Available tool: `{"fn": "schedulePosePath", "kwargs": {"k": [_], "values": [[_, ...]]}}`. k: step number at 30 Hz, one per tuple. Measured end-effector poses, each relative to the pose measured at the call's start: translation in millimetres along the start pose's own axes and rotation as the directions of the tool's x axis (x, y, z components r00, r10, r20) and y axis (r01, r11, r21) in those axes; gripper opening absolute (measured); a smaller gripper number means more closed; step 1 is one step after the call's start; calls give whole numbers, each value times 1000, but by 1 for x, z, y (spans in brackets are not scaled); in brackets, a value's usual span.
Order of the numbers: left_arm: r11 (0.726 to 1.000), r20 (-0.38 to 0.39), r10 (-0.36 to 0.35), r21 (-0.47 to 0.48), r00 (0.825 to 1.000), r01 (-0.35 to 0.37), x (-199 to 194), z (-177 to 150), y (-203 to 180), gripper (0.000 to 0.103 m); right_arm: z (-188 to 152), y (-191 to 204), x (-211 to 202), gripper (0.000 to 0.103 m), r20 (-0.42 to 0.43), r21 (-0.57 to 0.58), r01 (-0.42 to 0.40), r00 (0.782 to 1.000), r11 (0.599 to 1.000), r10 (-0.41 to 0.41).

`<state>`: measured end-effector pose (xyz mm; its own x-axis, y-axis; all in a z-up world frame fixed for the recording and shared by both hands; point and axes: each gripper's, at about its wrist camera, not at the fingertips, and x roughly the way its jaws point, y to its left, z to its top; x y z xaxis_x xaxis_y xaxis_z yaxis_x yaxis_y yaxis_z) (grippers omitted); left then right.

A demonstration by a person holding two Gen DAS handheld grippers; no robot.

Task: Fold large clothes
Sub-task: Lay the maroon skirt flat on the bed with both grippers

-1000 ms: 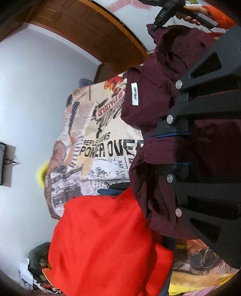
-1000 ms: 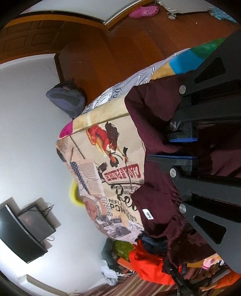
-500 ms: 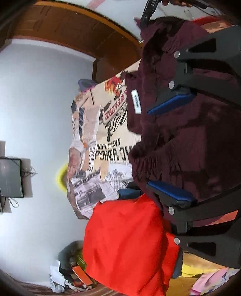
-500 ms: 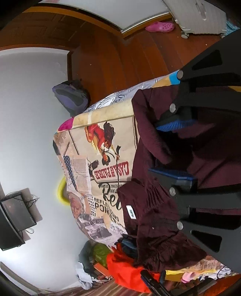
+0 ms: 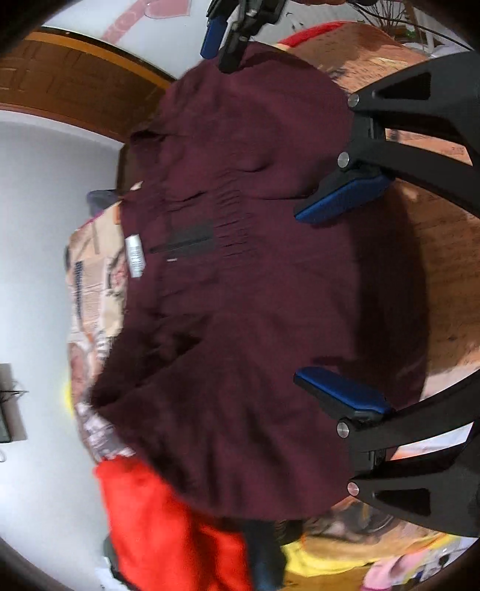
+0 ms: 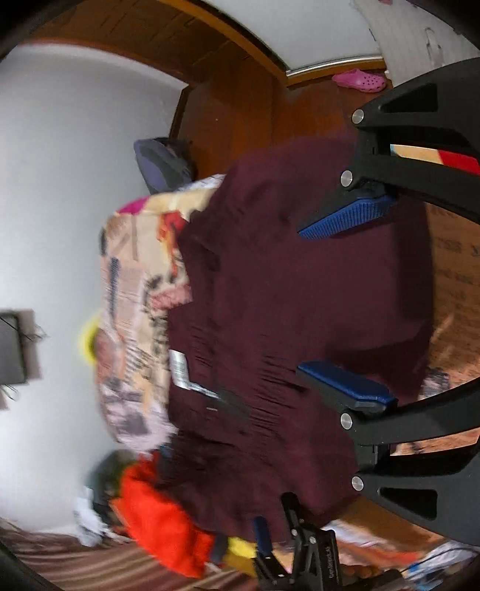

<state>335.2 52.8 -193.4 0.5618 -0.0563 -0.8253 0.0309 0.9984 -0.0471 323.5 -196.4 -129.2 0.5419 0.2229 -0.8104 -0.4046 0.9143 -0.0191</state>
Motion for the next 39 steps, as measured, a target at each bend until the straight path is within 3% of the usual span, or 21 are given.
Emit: {"fn": "schedulePosePath", "kwargs": {"k": [4,11,15,18,23,28,32,39], "values": [[999,-19,11,-40,1000,-12,3,-20,6,80,-15,13,9,65,-39,-23,12,999,1000,-13],[990,24,27,-141,999,-24,-27,-38,33,80,-17,30,-1,65,-10,-71,35,999,997,-36],[972,81,80,-226,994,-60,-51,-44,64,80,-9,39,-16,65,49,-68,22,999,997,-19],[944,100,86,-327,991,-49,-66,-51,99,80,0,46,-22,65,88,-58,1,996,998,4],[855,90,93,-517,992,-33,-59,-68,149,80,7,60,-17,65,110,-38,-21,994,999,25],[767,80,-60,-634,995,97,-26,-85,172,80,4,71,5,65,60,-30,-37,997,999,39],[722,94,-152,-670,984,175,-1,-88,173,80,-3,73,22,65,8,-39,-31,999,999,31],[591,151,-289,-749,945,300,51,-76,178,80,-7,66,29,68,5,-29,-52,999,998,52]]}}
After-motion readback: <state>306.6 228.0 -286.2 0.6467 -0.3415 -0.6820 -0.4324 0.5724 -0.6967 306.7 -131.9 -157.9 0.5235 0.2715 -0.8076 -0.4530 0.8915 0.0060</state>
